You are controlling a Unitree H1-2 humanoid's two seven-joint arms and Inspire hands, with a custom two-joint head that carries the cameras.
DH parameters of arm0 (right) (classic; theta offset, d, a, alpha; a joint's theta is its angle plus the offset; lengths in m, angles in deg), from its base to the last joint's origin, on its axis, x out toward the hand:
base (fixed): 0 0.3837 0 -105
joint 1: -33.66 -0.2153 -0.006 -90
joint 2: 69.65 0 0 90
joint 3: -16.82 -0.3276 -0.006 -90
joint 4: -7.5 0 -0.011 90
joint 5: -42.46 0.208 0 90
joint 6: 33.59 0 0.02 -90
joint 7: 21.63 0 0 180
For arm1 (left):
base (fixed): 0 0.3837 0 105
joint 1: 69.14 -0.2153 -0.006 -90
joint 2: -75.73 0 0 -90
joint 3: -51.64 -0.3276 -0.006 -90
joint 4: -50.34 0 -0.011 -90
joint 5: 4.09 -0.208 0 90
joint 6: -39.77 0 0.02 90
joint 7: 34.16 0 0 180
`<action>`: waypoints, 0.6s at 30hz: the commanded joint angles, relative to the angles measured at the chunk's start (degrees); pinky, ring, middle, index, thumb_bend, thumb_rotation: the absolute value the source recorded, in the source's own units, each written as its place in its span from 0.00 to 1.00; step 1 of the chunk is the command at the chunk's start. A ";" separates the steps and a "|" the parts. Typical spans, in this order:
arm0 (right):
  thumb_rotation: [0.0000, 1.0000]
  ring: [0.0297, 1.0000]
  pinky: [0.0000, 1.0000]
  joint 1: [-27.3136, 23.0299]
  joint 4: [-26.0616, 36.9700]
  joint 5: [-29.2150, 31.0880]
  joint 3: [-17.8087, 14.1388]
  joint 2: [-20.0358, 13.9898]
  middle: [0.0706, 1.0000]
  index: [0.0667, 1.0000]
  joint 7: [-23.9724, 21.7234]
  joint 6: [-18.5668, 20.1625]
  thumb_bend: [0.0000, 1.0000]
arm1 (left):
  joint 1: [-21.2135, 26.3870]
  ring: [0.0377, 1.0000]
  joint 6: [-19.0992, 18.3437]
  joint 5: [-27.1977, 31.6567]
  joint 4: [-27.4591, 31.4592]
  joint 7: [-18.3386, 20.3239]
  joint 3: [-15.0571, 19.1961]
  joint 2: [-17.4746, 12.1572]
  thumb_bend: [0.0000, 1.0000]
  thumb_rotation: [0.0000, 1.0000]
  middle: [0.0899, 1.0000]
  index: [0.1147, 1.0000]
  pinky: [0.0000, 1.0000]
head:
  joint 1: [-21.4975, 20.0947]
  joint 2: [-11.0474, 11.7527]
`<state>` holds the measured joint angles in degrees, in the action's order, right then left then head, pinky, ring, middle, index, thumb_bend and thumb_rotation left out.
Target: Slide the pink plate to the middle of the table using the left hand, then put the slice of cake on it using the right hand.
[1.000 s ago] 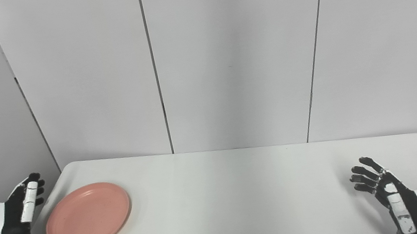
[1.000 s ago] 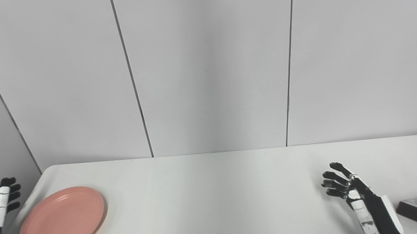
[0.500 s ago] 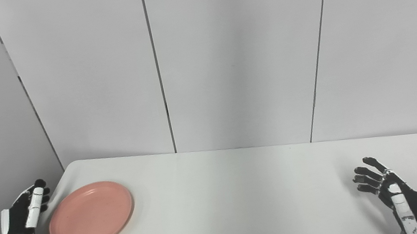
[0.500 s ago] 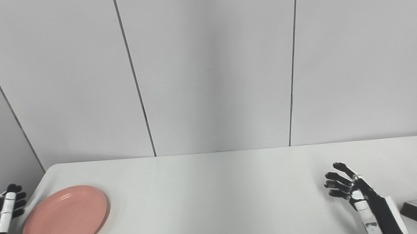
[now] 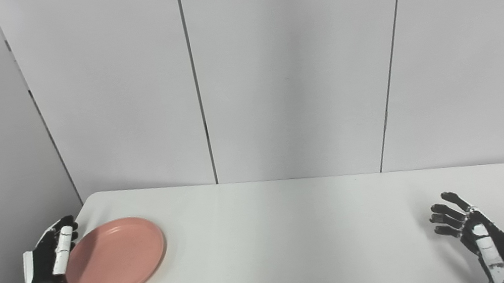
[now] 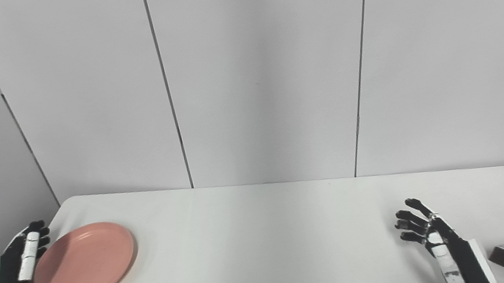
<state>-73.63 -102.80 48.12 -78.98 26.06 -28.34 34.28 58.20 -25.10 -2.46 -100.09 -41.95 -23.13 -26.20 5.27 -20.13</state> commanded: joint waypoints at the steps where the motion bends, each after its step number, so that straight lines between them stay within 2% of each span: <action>1: 0.98 0.75 0.72 8.86 -4.78 0.35 0.87 2.56 0.75 0.82 0.21 1.65 0.90 | 2.69 0.74 1.77 0.36 1.11 2.27 -1.42 0.77 0.77 0.90 0.73 0.68 0.74 | -0.03 -0.09; 4: 0.98 0.75 0.72 8.97 -4.37 0.19 0.90 2.71 0.76 0.83 0.38 2.04 0.90 | 2.39 0.75 1.77 0.35 1.59 2.80 -2.21 1.25 0.70 0.92 0.74 0.70 0.75 | -0.19 -0.22; 10: 0.98 0.74 0.71 9.03 -3.82 0.24 1.04 2.94 0.75 0.83 0.46 2.42 0.89 | 2.25 0.75 1.77 -0.67 1.34 2.35 -4.54 1.43 0.72 0.94 0.75 0.72 0.79 | -0.41 -0.32; 15: 0.97 0.75 0.72 9.14 -3.30 0.31 1.11 3.11 0.76 0.83 0.53 2.76 0.90 | 1.35 0.78 1.78 -0.27 2.96 3.24 -5.95 2.34 0.74 0.95 0.77 0.74 0.76 | -0.68 -0.50; 18: 0.98 0.75 0.71 9.23 -2.92 -0.09 1.22 3.20 0.76 0.83 0.79 2.83 0.90 | 0.82 0.78 1.79 0.38 4.39 3.69 -6.31 3.49 0.78 0.95 0.78 0.72 0.75 | -0.79 -0.58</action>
<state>-72.78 -101.22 47.64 -78.94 26.11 -27.88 34.99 58.08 -24.26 -2.53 -97.46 -40.72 -28.50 -24.21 4.48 -20.65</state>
